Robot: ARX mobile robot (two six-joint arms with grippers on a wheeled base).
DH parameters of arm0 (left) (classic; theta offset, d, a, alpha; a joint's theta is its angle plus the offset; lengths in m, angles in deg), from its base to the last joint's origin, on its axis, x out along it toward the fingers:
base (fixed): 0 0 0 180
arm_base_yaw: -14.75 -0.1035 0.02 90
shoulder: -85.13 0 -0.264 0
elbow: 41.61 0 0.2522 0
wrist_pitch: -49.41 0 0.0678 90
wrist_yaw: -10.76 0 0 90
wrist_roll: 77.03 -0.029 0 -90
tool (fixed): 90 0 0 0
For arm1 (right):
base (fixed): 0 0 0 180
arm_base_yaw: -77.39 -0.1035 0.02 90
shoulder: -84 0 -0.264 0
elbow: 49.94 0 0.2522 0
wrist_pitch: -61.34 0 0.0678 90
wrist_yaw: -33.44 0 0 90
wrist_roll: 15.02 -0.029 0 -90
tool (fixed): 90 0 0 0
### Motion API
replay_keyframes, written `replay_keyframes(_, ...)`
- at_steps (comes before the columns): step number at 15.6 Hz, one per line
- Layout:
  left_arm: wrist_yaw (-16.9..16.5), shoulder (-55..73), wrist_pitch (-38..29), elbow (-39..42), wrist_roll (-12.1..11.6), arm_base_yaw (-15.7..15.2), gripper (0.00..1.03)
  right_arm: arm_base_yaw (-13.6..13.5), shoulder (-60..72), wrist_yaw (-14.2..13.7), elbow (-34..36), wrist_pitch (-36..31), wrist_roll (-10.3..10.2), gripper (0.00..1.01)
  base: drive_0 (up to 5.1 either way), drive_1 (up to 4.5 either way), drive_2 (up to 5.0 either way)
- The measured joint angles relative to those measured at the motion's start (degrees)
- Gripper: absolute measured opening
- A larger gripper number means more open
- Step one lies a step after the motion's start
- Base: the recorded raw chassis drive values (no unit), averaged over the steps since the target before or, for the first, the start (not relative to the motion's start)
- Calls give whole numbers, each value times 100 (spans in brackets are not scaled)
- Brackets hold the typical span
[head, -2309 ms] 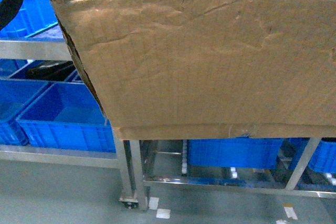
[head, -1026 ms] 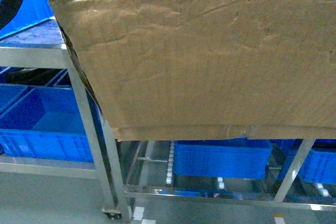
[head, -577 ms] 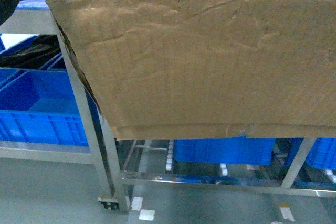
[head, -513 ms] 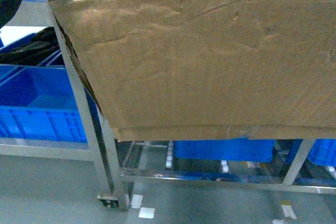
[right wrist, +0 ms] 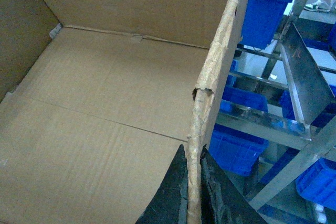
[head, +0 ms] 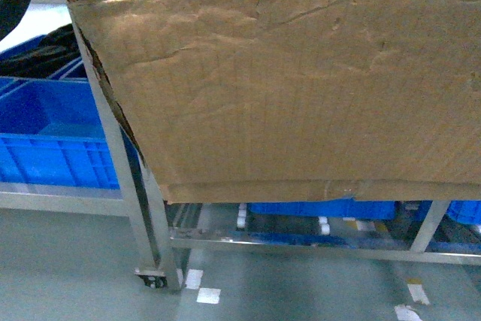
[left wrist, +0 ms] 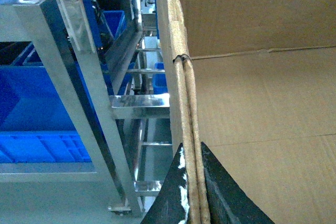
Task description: Sort boxes to right shelf from conveyor
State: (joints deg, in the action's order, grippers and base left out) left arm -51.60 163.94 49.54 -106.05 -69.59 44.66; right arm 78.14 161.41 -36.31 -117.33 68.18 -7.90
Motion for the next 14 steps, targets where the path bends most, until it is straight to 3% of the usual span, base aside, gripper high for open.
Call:
replay_keyframes(2,2,4,-20,0,0,0,2,0,0,0,0,-9,0,2,0,0,0)
replay_keyframes(4,4,-2,-15,0,0,0,2,0,0,0,0,-20,0,2,278,240,-489)
replay_keyframes(14,2,-7,-20,0,2,4,2,0,-24,-2,0,-22,0,2,7,417,-404)
